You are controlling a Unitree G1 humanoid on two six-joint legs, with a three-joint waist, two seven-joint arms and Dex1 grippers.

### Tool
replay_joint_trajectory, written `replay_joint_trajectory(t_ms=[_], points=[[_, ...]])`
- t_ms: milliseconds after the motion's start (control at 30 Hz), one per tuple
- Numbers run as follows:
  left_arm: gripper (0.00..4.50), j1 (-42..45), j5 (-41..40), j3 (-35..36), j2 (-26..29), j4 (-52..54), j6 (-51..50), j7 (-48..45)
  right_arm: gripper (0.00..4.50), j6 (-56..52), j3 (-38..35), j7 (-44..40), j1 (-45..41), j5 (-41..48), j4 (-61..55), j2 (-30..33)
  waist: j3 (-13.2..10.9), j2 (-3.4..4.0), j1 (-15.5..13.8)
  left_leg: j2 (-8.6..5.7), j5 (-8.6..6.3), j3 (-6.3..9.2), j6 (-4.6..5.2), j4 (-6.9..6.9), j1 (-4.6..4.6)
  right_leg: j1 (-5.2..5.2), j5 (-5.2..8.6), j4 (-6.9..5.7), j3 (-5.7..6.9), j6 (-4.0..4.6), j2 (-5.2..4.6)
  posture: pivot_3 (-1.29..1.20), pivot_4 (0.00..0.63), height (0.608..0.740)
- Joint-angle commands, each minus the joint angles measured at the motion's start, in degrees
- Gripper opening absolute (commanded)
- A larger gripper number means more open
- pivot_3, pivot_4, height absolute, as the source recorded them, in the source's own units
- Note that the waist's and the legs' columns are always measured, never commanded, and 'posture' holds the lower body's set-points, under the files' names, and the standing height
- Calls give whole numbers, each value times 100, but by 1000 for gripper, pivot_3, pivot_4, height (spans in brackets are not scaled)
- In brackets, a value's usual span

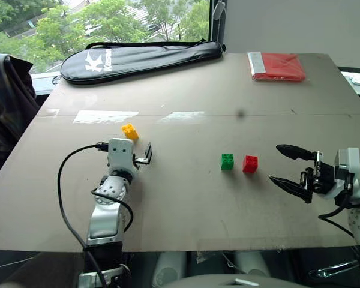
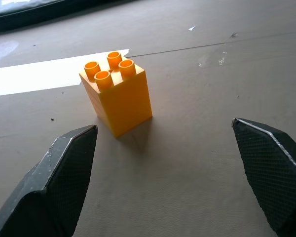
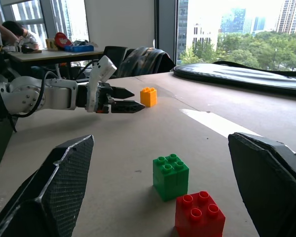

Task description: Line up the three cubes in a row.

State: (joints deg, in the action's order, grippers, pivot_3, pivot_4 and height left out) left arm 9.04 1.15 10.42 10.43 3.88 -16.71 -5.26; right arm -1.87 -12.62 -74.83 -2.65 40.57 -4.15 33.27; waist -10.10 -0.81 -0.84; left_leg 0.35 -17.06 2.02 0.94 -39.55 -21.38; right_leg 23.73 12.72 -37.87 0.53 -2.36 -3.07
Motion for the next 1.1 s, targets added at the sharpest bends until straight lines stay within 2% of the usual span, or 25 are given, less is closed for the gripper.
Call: replay_joint_trajectory(t_ms=[33,133,400,700,833,933,967,1100], points=[[4473,385,395,14,-138,-363,45,847,4500,119,-91,-69,-62,-14,-39,9,0,0,0,1,0,0,0,0,2,0,0,-2,0,0,0,0,150,700],[4473,764,461,114,-200,-821,156,1280,4500,151,-122,-36,4,-41,-109,28,0,0,5,0,0,-2,0,0,5,0,0,-6,-1,0,2,0,150,700],[4473,1590,188,222,-199,-2110,525,1487,4500,185,-248,96,219,-46,-320,59,1,1,-4,-5,2,-3,-4,0,4,-1,-1,-5,0,-1,-2,0,150,700],[4473,1629,80,308,-257,-2271,550,1730,4500,76,-409,247,398,-4,-561,143,3,2,2,-5,3,-3,-6,0,9,-2,-1,-8,-2,-2,-3,0,150,700],[3441,1627,13,330,-249,-2242,496,1726,4500,83,-420,292,453,0,-597,153,3,1,3,-5,4,-7,-6,0,14,-5,-1,-8,-6,-3,-3,0,150,700],[1794,1656,-58,327,-238,-2271,507,1622,4500,90,-401,326,492,1,-647,142,3,2,3,-5,4,-8,-6,0,16,-6,-2,-8,-6,-3,-3,0,150,700],[1411,1667,-77,324,-239,-2281,509,1603,4500,95,-395,334,507,-3,-660,136,3,2,3,-5,4,-8,-6,0,16,-6,-2,-8,-6,-3,-2,0,150,700],[1334,1699,-95,206,-212,-2291,601,1450,4500,91,-403,367,573,-1,-717,135,3,1,1,-5,4,-7,-7,0,15,-6,-2,-8,-5,-3,-3,0,150,700]])
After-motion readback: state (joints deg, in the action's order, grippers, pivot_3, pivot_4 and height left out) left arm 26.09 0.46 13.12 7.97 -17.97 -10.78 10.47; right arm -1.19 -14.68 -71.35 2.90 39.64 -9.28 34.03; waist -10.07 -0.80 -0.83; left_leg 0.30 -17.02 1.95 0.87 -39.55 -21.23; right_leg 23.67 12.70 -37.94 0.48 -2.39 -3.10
